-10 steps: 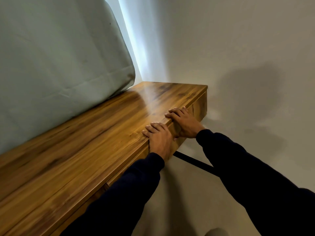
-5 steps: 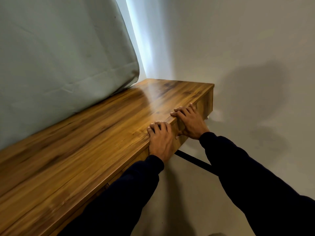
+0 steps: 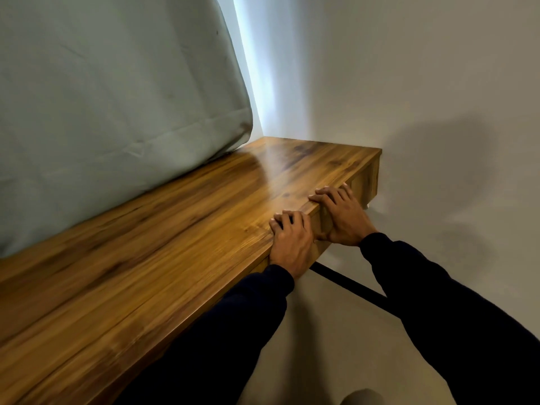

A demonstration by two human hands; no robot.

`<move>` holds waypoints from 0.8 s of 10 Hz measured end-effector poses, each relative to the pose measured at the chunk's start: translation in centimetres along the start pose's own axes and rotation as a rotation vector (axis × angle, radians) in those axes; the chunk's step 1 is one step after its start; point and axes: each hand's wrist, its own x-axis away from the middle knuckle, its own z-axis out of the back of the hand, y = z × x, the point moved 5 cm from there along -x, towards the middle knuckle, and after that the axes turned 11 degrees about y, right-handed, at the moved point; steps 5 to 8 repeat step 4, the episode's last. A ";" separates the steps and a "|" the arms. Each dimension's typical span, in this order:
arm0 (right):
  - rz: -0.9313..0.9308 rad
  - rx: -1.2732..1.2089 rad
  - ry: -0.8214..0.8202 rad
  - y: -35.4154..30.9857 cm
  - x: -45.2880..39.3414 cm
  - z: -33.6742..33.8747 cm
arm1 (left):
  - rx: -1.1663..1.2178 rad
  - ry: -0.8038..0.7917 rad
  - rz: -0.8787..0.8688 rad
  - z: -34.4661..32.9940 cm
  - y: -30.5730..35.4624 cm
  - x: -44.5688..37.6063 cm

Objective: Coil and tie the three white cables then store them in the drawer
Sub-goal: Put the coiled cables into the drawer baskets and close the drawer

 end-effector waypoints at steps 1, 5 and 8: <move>0.059 -0.020 -0.046 -0.6 -0.7 0.8 | 0.021 -0.006 0.005 0.1 -0.3 0.3; 0.247 -0.095 -0.493 -9.1 -7.5 3.8 | 0.434 -0.066 -0.078 2.0 -9.1 1.3; 0.247 -0.095 -0.493 -9.1 -7.5 3.8 | 0.434 -0.066 -0.078 2.0 -9.1 1.3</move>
